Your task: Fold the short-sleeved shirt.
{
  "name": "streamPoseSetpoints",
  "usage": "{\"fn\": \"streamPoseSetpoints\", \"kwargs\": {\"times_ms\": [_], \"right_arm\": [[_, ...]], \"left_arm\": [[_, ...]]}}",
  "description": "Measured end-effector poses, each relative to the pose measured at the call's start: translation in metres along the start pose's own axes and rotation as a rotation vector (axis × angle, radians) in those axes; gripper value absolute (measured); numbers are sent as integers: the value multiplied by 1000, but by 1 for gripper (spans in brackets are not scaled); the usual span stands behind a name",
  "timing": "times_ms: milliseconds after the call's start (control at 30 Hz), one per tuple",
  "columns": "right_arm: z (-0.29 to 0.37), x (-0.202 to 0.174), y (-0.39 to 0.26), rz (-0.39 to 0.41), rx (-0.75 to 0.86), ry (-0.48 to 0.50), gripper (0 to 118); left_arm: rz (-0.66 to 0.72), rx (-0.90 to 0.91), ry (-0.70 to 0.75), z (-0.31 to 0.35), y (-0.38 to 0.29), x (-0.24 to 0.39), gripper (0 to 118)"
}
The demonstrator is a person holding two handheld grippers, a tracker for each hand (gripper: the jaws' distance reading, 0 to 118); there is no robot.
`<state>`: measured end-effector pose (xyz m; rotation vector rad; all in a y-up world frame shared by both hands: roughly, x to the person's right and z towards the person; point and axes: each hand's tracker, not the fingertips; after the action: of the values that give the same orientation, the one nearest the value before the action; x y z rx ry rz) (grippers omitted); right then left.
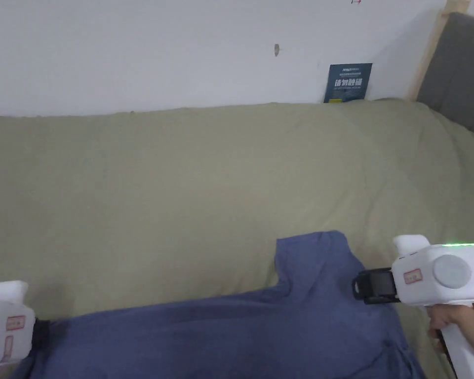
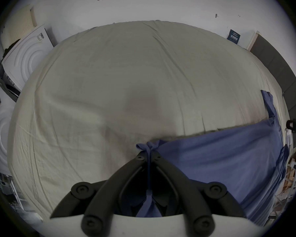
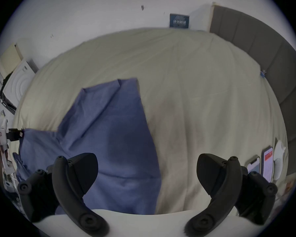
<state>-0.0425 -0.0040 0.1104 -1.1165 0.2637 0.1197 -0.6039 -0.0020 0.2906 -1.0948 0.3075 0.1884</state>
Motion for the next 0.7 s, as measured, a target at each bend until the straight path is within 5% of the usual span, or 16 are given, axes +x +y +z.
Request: {"fn": "streamPoseSetpoints", "kwargs": {"times_ms": [133, 200, 233, 300, 367, 433, 700], "right_arm": [[-32, -9, -4, 98, -165, -65, 99], [-14, -8, -3, 55, -106, -20, 95], [-3, -7, -3, 55, -58, -16, 71], [10, -3, -4, 54, -37, 53, 3], [24, 0, -7, 10, -18, 131, 2], [50, -20, -16, 59, 26, 90, 3], [116, -18, -49, 33, 133, 142, 3]], "left_arm": [[-1, -9, -5, -5, 0, -2, 0], [4, -2, -8, -3, -1, -3, 0], [2, -2, -11, -2, -1, -3, 0], [-4, -5, -16, -1, 1, -6, 0], [-2, -3, -19, 6, -1, -6, 0], [5, 21, -25, 15, -6, -9, 0], [42, 109, -85, 73, -34, -32, 0]]}}
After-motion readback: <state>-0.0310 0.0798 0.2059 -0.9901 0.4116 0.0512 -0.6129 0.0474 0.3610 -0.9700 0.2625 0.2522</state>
